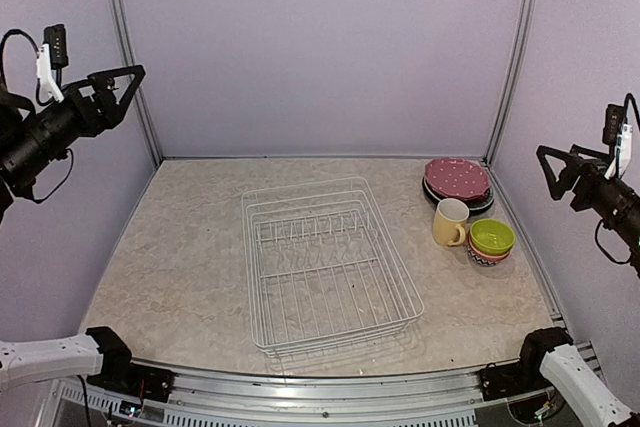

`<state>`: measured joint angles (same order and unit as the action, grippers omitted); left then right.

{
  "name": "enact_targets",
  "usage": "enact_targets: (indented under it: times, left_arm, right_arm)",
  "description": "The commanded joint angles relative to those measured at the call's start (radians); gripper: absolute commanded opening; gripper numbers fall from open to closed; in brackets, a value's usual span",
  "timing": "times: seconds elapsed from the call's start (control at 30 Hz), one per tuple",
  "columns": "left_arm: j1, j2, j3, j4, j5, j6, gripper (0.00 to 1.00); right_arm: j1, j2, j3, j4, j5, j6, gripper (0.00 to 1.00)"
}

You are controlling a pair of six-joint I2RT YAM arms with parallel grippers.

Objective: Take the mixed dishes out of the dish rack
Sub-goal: Reset both arms

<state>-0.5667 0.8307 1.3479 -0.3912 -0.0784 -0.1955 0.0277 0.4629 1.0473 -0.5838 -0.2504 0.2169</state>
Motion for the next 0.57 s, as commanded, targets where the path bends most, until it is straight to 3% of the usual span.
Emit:
enact_targets:
  times: [0.0, 0.2, 0.53]
  left_arm:
    - [0.007, -0.118, -0.056, 0.06, -0.104, 0.034, 0.99]
    - [0.007, -0.227, -0.092, 0.057, -0.18, 0.04, 0.99]
    - [0.007, -0.22, -0.083, 0.04, -0.168, 0.043, 0.99]
  right_arm:
    - [-0.009, -0.057, 0.025, 0.1, -0.1, -0.011, 1.0]
    - [-0.009, -0.107, 0.096, 0.088, -0.057, -0.019, 1.0]
    - [-0.01, -0.149, 0.11, 0.056, 0.045, -0.017, 1.0]
